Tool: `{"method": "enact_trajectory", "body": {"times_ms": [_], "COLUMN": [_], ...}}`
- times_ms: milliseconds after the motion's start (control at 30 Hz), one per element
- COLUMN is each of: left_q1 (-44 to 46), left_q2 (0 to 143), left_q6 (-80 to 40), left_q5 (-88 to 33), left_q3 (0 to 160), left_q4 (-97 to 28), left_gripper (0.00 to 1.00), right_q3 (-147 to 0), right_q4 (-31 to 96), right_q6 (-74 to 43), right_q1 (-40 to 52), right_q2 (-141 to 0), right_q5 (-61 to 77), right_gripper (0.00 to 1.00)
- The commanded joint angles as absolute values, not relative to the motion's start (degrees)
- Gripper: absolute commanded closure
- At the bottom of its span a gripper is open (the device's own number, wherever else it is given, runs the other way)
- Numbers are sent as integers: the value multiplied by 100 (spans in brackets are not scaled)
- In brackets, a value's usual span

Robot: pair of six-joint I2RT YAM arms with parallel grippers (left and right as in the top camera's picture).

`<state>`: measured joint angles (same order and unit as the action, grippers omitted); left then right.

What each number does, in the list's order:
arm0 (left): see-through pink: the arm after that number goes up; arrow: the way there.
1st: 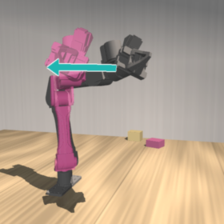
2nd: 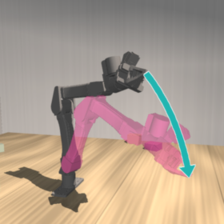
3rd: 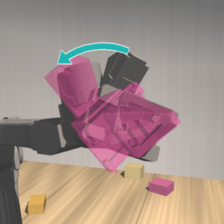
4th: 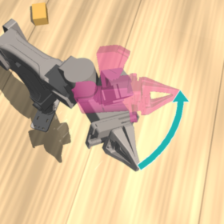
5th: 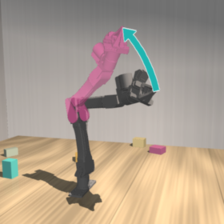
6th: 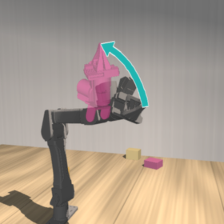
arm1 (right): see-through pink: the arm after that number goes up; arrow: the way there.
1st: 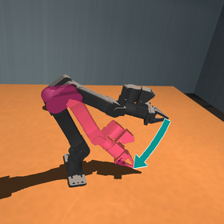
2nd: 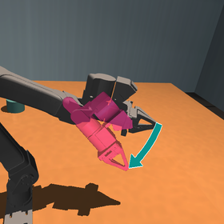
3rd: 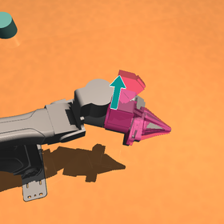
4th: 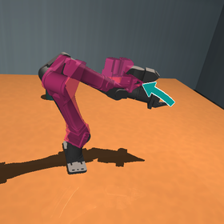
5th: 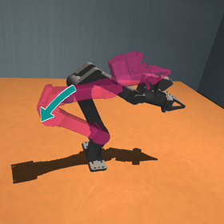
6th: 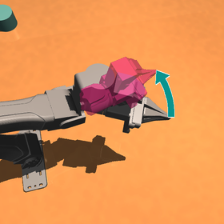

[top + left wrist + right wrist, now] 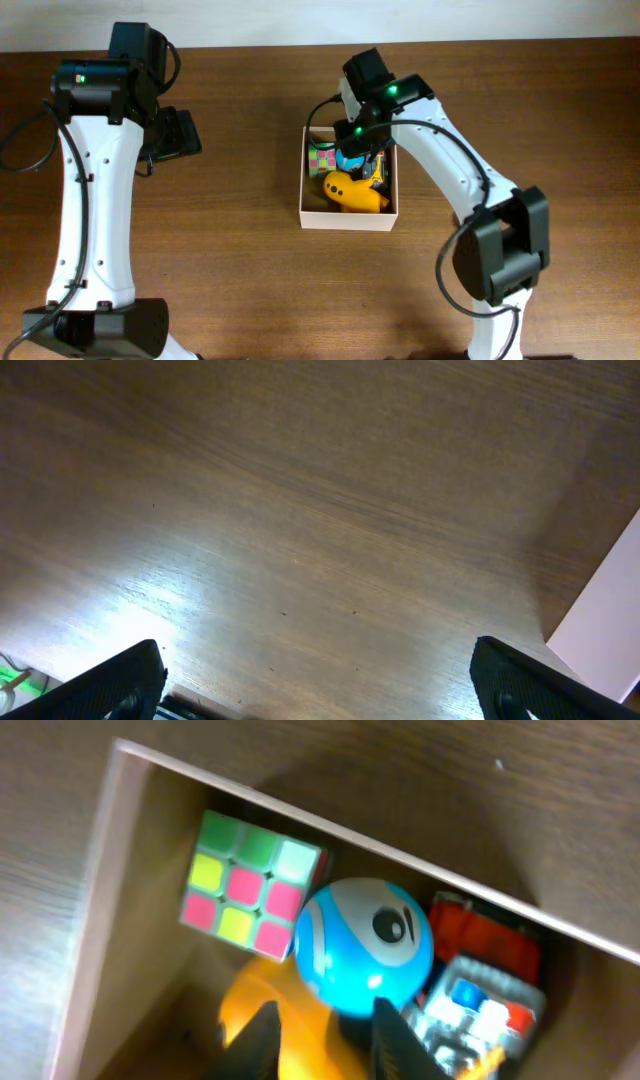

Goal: Pack container
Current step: 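Carry the blue ball over the box and release it inside, then lift the right gripper out of the box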

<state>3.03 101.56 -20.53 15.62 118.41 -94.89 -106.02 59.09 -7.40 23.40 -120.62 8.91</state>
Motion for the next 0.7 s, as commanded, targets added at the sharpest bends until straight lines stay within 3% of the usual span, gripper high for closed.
{"method": "enact_trajectory", "body": {"times_ms": [0, 100, 267, 333, 600, 667], "left_q1": [283, 283, 283, 283, 283, 283], "left_q2": [10042, 10042, 10042, 10042, 10042, 10042], "left_q6": [-1984, -1984, -1984, -1984, -1984, -1984], "left_q5": [1544, 1544, 1544, 1544, 1544, 1544], "left_q3": [11913, 11913, 11913, 11913, 11913, 11913], "left_q4": [-9480, -9480, -9478, -9480, -9480, -9480], "left_gripper": [1, 1, 1, 1, 1, 1], "right_q3": [-10591, -10593, -10591, -10595, -11174, -11434], "right_q4": [5865, 5863, 5942, 6014, 6799, 7089], "right_q6": [-740, -740, -740, -742, -602, -604], "right_q1": [2351, 2351, 2353, 2351, 2333, 2307], "right_q2": [-12307, -12317, -12317, -12313, -11216, -10785], "right_q5": [947, 945, 943, 893, 130, 27], "right_gripper": [80, 87, 89, 96, 92, 87]}}
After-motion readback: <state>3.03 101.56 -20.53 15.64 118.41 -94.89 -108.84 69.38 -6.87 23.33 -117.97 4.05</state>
